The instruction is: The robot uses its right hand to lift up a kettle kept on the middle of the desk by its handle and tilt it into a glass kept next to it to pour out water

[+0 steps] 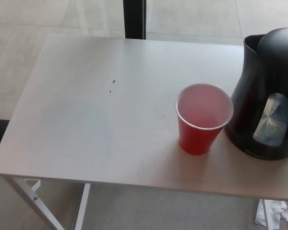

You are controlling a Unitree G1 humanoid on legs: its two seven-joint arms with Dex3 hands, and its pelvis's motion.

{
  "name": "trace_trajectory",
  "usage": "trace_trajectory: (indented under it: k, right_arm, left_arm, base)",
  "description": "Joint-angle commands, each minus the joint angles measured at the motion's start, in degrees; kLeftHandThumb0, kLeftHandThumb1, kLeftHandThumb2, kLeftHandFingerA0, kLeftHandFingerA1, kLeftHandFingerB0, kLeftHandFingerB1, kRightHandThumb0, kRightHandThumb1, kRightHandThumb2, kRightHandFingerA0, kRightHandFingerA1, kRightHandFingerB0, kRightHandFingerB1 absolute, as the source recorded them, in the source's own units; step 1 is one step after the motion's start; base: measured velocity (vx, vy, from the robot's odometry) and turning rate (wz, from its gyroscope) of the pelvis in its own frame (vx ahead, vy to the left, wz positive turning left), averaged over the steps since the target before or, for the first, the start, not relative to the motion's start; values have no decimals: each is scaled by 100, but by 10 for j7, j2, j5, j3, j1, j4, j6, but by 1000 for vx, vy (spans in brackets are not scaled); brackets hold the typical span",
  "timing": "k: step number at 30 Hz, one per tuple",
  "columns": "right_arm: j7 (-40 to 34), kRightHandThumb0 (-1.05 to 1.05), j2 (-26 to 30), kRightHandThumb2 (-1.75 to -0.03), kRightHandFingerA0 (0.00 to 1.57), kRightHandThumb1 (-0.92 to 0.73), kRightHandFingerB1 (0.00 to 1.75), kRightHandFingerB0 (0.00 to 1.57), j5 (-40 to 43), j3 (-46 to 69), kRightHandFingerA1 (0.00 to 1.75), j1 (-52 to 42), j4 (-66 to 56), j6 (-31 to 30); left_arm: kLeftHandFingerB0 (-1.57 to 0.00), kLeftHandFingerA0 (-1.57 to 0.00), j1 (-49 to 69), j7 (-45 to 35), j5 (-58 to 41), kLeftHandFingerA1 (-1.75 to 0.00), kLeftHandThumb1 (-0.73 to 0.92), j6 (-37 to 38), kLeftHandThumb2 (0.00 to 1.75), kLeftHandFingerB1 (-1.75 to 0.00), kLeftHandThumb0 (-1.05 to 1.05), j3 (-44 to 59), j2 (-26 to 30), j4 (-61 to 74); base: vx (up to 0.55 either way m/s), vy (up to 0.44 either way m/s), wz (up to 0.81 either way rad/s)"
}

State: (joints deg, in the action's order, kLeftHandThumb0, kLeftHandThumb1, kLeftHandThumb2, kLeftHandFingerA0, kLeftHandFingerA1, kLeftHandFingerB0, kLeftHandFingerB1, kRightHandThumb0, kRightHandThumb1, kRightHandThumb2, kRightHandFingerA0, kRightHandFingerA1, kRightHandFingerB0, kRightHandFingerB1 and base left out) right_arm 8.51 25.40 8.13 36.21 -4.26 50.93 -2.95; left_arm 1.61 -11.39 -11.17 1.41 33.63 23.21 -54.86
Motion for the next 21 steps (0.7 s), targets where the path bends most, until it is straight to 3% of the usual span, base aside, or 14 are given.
trace_trajectory:
  k: [1,3,4,6,11,13,14,15,16,18,19,21]
  right_arm:
    - [44,-80,66,-83,47,-44,65,29,244,227,64,49,1,-7]
    - [40,-83,67,-84,46,-46,65,26,239,232,64,53,-1,-11]
    - [41,-74,69,-57,45,-55,65,24,235,236,60,54,-3,-14]
    - [46,-71,74,-58,37,-60,64,19,227,241,60,56,2,-9]
    - [43,-70,87,-58,37,-60,63,18,224,259,58,70,9,-24]
    - [21,-72,99,-59,40,-61,69,21,222,268,63,96,15,-29]
    - [19,-76,107,-58,36,-60,68,20,226,271,59,107,-3,-46]
    - [18,-74,110,-86,32,-45,64,24,229,275,62,114,-5,-51]
    - [20,-74,115,-59,34,-58,60,28,233,278,58,128,-9,-56]
    - [22,-74,117,-59,34,-58,60,28,230,278,58,136,-13,-57]
    - [33,-74,123,-59,43,-60,58,32,226,265,60,151,-32,-64]
    - [58,-77,130,-57,47,-59,60,31,222,247,62,163,-52,-67]
  left_arm:
    - [-59,-64,-54,-90,-246,-60,60,-64,76,-82,-105,214,59,-31]
    - [-59,-66,-55,-93,-246,-59,60,-67,77,-82,-105,222,59,-32]
    - [-60,-67,-56,-94,-243,-60,61,-67,77,-82,-105,226,59,-34]
    - [-61,-68,-56,-97,-242,-61,60,-75,78,-83,-105,235,58,-32]
    - [-57,-62,-62,-100,-235,-61,60,-82,77,-84,-105,249,57,-29]
    - [-67,-64,-69,-92,-237,-61,59,-87,76,-81,-105,260,62,-31]
    - [-60,-67,-68,-94,-229,-59,62,-81,77,-81,-105,258,64,-32]
    - [-61,-69,-69,-95,-229,-60,62,-83,78,-81,-105,259,64,-32]
    - [-60,-70,-71,-96,-230,-60,61,-86,77,-82,-105,261,65,-31]
    - [-60,-70,-73,-96,-229,-60,61,-87,77,-82,-105,262,64,-28]
    - [-61,-68,-73,-97,-229,-60,61,-88,77,-81,-105,262,63,-24]
    - [-63,-68,-75,-95,-234,-60,60,-93,76,-79,-105,266,63,-23]
  base:
    - [0,0,0]
    - [0,0,0]
    - [0,0,0]
    - [0,0,0]
    - [0,0,0]
    - [0,0,0]
    - [0,0,0]
    - [0,0,0]
    - [0,0,0]
    - [0,0,0]
    - [0,0,0]
    - [0,0,0]
